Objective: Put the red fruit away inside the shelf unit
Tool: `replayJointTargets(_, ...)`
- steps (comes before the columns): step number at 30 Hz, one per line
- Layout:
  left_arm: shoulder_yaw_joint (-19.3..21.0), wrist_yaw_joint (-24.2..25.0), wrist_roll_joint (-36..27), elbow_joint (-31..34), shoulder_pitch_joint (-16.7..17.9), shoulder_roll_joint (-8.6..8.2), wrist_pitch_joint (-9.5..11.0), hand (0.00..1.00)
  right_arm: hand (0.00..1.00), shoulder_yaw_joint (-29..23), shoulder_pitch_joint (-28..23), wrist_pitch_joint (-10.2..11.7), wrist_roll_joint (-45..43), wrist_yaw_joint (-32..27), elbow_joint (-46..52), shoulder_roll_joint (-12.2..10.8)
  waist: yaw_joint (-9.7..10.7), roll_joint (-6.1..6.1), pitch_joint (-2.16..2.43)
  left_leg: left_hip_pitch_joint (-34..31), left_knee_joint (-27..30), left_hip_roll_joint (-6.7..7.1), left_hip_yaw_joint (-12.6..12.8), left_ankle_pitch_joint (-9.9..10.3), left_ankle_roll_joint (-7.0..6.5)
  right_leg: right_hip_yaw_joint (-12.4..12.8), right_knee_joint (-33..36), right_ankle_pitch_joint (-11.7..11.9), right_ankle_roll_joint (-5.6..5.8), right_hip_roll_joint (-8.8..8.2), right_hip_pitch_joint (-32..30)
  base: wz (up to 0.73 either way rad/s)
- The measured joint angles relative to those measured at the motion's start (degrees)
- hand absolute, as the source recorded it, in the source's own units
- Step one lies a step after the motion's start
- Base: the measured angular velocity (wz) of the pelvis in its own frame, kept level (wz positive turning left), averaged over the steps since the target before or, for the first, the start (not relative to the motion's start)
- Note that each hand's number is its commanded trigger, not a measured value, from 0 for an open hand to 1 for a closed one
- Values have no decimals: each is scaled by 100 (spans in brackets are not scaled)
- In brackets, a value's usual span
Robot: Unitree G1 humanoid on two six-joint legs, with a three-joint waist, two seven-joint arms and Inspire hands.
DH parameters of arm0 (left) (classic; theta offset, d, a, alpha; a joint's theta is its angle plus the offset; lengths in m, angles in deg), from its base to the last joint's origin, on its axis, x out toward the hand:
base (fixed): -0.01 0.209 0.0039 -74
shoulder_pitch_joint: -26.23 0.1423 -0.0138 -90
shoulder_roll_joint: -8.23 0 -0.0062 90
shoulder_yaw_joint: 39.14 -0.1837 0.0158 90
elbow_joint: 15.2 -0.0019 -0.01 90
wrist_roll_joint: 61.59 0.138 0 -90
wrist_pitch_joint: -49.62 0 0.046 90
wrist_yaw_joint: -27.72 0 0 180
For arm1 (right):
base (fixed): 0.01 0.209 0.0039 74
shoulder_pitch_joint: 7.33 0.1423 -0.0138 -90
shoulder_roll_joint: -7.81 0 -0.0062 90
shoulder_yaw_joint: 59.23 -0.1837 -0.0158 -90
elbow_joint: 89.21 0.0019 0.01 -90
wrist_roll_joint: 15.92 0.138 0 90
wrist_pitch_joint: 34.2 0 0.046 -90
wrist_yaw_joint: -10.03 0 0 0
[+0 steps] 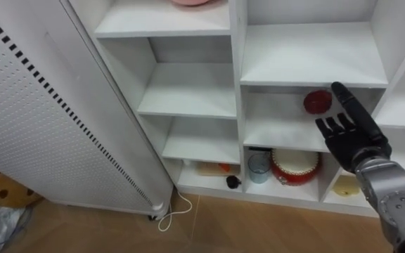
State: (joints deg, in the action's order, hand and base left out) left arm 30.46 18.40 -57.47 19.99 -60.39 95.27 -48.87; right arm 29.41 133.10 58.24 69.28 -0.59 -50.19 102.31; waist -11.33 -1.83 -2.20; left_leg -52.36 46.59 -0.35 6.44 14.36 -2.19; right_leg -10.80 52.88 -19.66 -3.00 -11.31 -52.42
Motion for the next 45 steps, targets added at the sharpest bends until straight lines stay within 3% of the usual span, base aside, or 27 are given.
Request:
replayJointTargets(11, -30, 109, -4, 26, 1, -4, -22, 0, 0, 18, -142, -9, 43, 215, -158, -19, -10, -16, 0, 221, -64, -32, -17, 8, 8, -56, -134, 3, 2, 25, 267, 0)
replayJointTargets(17, -108, 241, 55, 74, 85, -34, -61, 0, 0, 5, -503, -137, 251, 608, -793, -21, -29, -102, -2, 807, -436, -82, -40, 20, 5, -105, -584, 91, 100, 83, 888, -3)
replayJointTargets(20, 12, 379, 78, 41, 93, -43, -111, 0, 0, -3, -776, -155, 184, 1047, -1320, -16, -5, -110, -5, 1073, -650, -64, -42, -35, 0, -184, -820, 142, 113, 129, 1187, 2)
replayJointTargets(26, 243, 478, 230, -404, -186, -37, -70, 0, 0, 119, -1584, -472, -408, 1714, -2618, -3, 5, -109, -8, 1662, -1300, -29, -58, -180, 20, -226, -1528, 332, 185, 261, 1793, -1)
replayJointTargets(30, 525, 462, 236, -522, -210, -35, -1, 0, 0, 297, -2428, -597, -918, 1907, -2880, -84, 211, -60, -24, 2109, -1751, 12, -50, -274, 10, -274, -1906, 398, 244, 244, 2211, 2)
replayJointTargets(35, 1095, 302, 330, -547, -189, -82, 163, 0, 0, 405, -3328, -628, -1526, 2007, -3094, -433, 568, 74, 12, 2864, -2393, 7, -55, -380, 55, -379, -2680, 555, 310, 418, 3066, 7)
replayJointTargets(37, 1148, 208, 312, -538, -119, -87, 266, 0, 0, 474, -3822, -629, -1626, 2015, -3121, -620, 664, 178, 86, 3286, -2693, -23, -57, -419, 85, -376, -3134, 661, 331, 540, 3549, -7)
replayJointTargets(39, 1159, 193, 233, -558, -96, -98, 290, 0, 0, 458, -4134, -631, -1652, 2011, -3171, -709, 764, 225, 121, 3619, -2854, -30, -66, -435, 99, -427, -3431, 730, 349, 589, 3957, -3)
replayJointTargets(40, 1287, 140, 201, -552, -30, -129, 353, 0, 0, 441, -4315, -649, -1641, 1998, -3194, -753, 815, 268, 162, 3866, -3003, -17, -62, -440, 107, -424, -3611, 755, 373, 617, 4204, 0)
replayJointTargets(45, 2023, 52, 65, -475, 316, -325, 525, 0, 0, -86, -4959, -733, -2005, 2008, -3075, -843, 1110, 391, 237, 4769, -3466, 43, -67, -437, 113, -483, -4194, 825, 457, 658, 5144, 1)
